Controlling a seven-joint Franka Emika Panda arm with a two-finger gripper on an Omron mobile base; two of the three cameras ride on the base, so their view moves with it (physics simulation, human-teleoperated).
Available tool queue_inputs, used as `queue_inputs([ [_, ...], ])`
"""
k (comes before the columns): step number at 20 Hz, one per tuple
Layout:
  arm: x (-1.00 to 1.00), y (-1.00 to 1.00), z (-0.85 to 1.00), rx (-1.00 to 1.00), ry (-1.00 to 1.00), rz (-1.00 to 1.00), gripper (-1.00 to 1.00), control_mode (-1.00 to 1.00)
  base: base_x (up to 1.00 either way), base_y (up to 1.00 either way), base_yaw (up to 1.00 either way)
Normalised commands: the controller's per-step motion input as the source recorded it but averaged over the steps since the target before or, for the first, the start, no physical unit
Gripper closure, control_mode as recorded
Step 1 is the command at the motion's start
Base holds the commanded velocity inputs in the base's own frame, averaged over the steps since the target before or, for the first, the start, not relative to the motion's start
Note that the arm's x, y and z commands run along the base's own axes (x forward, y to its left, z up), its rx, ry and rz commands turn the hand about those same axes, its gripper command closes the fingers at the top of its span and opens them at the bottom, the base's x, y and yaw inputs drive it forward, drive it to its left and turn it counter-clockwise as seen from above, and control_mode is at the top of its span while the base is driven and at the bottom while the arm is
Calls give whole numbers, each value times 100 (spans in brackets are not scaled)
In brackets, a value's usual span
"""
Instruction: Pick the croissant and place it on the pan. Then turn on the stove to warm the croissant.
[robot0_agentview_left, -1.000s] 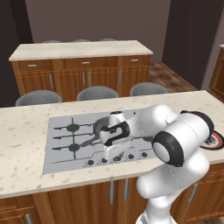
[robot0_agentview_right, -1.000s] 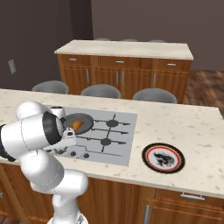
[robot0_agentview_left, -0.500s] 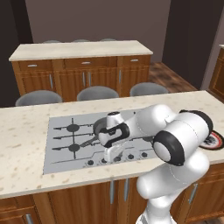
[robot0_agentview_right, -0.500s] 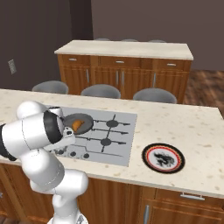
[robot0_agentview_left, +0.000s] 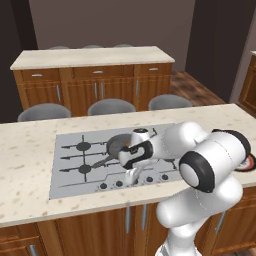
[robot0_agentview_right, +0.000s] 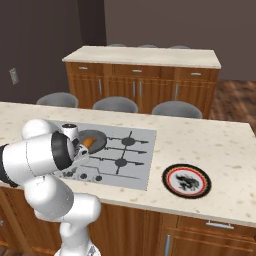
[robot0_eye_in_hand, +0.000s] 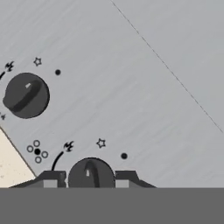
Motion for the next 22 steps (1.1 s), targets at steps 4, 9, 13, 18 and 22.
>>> queue_inputs([
  [4, -4, 0, -63, 17, 0, 48, 100, -100, 0, 0, 0],
  [9, -1, 0, -57, 13, 2, 53, 100, -100, 0, 0, 0],
  [13, -11, 0, -51, 10, 0, 53, 100, -100, 0, 0, 0],
  [18, -10, 0, -17, 5, 3, 43, 100, -100, 0, 0, 0],
  [22, 0, 0, -7, 1, 0, 29, 100, -100, 0, 0, 0],
])
